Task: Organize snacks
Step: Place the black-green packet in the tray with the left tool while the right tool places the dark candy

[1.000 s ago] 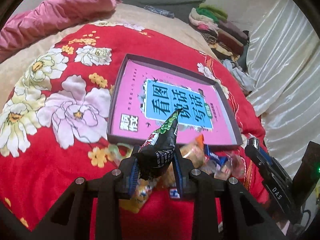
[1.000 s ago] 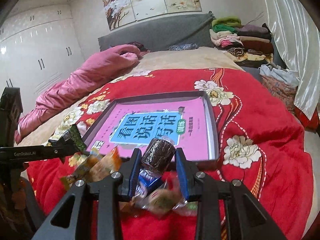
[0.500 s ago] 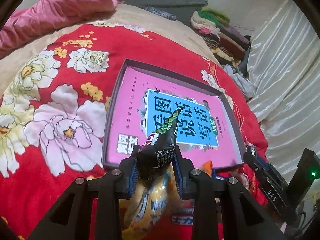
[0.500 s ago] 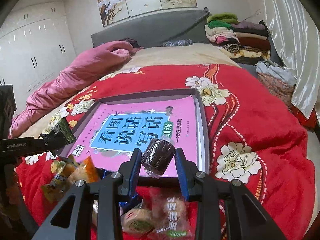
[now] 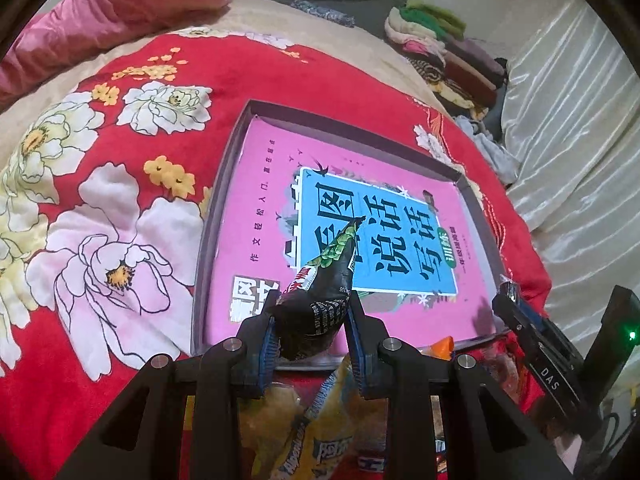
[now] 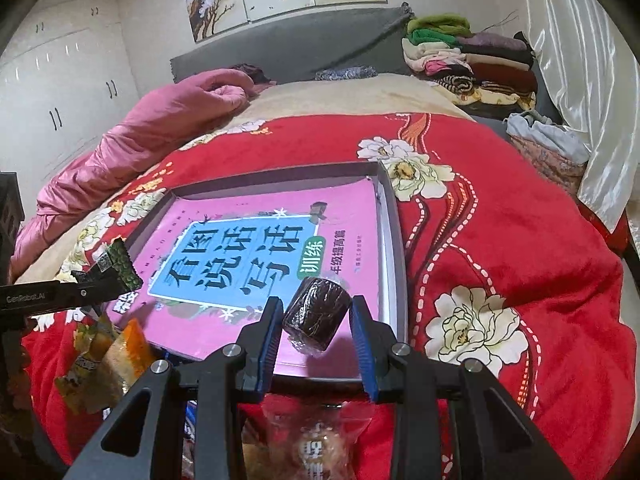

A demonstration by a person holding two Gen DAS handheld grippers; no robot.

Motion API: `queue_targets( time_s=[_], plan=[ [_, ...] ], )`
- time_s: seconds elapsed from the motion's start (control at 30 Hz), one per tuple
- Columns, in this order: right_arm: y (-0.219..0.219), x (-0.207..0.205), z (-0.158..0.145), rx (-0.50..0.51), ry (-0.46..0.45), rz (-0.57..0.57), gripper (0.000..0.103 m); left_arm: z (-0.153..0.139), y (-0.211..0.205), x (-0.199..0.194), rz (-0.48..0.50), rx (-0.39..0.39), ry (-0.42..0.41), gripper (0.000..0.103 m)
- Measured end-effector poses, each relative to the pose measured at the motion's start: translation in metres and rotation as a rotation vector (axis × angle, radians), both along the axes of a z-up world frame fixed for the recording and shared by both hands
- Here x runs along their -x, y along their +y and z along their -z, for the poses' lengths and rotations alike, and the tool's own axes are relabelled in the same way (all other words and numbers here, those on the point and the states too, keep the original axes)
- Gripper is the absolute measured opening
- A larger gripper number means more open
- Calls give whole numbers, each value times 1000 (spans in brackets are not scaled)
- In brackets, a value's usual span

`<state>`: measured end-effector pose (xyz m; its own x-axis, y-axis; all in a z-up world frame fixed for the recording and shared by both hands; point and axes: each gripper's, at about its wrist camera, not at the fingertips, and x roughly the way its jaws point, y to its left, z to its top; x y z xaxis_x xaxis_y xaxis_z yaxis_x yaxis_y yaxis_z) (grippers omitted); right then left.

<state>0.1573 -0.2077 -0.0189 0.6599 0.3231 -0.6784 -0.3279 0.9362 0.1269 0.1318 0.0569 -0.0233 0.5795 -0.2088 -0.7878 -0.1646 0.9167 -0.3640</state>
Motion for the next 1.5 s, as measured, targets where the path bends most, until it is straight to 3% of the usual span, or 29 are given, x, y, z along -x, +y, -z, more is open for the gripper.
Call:
queue_targets(
  time_s=[0.33,1.1,1.33,1.5],
  plan=[
    [2,-5,11,39,46,1,35,10,-1,-6,12,-25,37,31],
    [1,-3,8,29,44,12,36,8,-4,-6,22,-55,37,33],
    [-4,-3,4,7,32,25,41,0,-5,-3,24,-79,19,42],
    [-6,0,1,-7,19,20,43,-3,-6,-2,26,-86,11,42]
  ],
)
